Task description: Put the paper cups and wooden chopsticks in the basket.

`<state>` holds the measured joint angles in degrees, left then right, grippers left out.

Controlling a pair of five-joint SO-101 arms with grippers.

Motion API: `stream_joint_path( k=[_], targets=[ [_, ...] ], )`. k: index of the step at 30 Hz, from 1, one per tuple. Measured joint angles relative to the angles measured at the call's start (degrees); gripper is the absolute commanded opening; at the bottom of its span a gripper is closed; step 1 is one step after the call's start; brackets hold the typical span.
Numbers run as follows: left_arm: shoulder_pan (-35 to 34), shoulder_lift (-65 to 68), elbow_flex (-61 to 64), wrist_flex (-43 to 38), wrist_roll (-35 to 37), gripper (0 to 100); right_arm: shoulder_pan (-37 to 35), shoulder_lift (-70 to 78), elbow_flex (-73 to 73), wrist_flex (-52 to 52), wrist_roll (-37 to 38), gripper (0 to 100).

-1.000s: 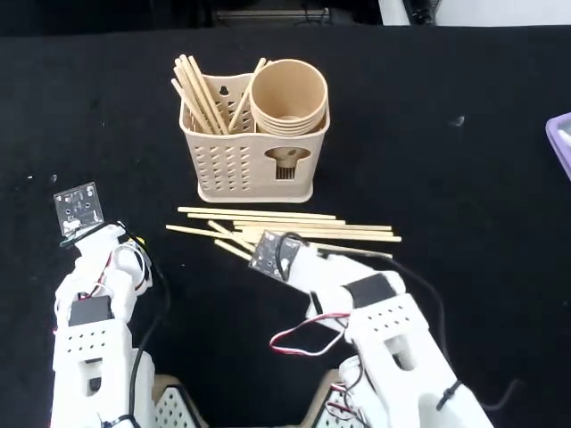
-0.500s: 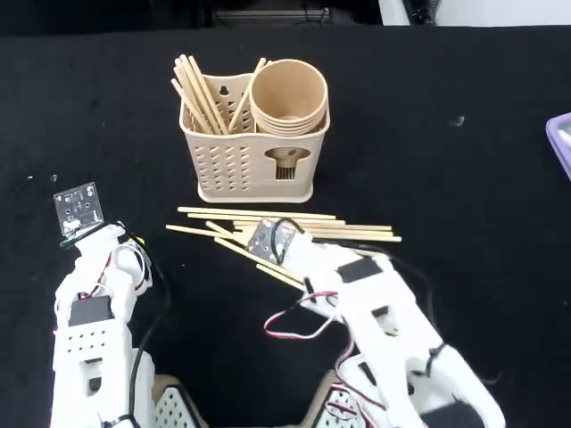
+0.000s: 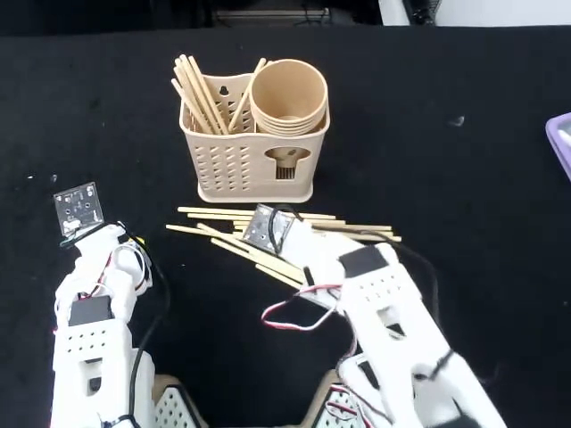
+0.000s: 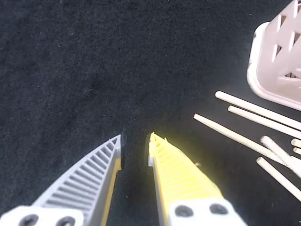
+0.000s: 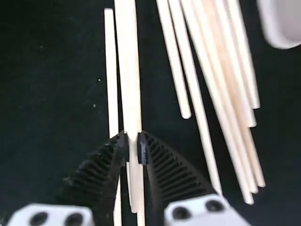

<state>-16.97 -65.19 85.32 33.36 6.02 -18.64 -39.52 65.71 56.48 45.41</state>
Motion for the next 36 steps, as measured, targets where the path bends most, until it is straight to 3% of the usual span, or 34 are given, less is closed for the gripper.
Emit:
stream_joint_path(
  k=[10, 19, 26, 31, 36],
  targets=[
    [0.0, 0.0, 0.0, 0.0, 0.0, 11, -0.2, -17.0, -1.7, 8.1, -2.5, 1.1],
    [0.0, 0.0, 0.0, 0.0, 0.0, 11, -12.7, -22.2, -23.6, 11.5, -19.5, 1.1],
    [0.0, 0.0, 0.0, 0.0, 0.0, 11, -13.7, -15.7, -30.5, -11.4, -34.6, 1.1],
    [0.0, 0.0, 0.0, 0.0, 0.0, 11, -13.7, -7.3, -29.8, -32.8, -37.0, 1.1],
    [0.0, 0.0, 0.0, 0.0, -1.3, 11, -13.7, 4.2, -29.8, -45.9, -39.4, 1.1]
  ],
)
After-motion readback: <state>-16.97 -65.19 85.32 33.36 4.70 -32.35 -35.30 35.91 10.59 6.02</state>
